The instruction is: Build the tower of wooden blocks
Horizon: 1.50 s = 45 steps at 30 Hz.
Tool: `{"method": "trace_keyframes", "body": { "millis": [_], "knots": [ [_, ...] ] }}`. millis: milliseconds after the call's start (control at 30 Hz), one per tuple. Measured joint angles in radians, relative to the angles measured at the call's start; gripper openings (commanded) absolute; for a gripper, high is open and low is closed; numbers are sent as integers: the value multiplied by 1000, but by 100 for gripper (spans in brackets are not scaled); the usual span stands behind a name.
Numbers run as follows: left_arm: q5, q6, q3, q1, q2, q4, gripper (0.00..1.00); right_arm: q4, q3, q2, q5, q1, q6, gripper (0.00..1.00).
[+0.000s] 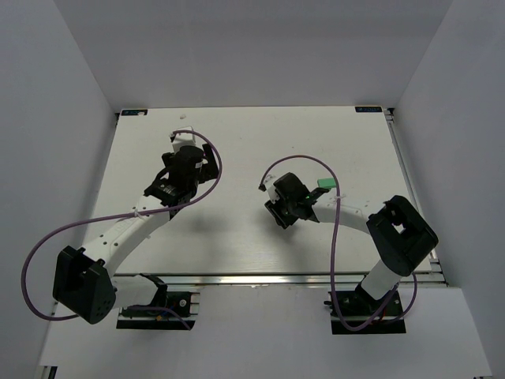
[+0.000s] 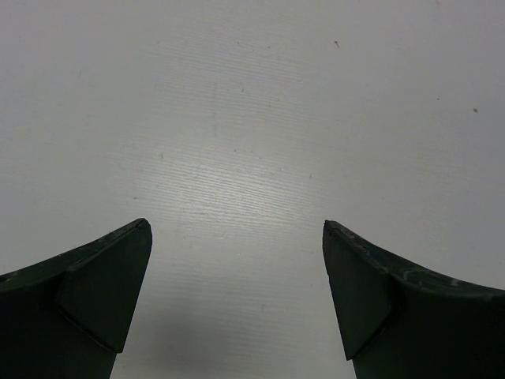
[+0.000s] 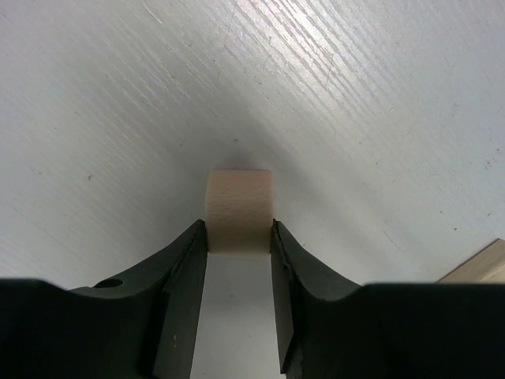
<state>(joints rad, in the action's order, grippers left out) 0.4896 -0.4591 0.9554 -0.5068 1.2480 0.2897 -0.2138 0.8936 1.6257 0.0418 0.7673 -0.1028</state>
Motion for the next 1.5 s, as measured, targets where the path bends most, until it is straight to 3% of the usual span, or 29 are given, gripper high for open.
{"method": "trace_keyframes", "body": {
  "millis": [200,333,533,833,867,933,967,1500],
  "knots": [
    [0,3,0,0,0,-5,98,-17,12,4,14,0,75,35],
    [-1,3,0,0,0,-5,98,-12,16,13,55,0,247,26],
    [-8,3,0,0,0,-5,98,7,15,17,146,0,466,27],
    [-12,3,0,0,0,-5,98,11,11,16,245,1,631,52],
    [-12,3,0,0,0,-5,98,17,7,16,245,2,643,63],
    [-12,3,0,0,0,-5,98,34,-6,16,243,6,659,71],
    [-12,3,0,0,0,-5,98,38,-13,16,240,10,662,89],
    [-12,5,0,1,0,-5,98,126,-35,-15,107,59,676,89]
  ]
}}
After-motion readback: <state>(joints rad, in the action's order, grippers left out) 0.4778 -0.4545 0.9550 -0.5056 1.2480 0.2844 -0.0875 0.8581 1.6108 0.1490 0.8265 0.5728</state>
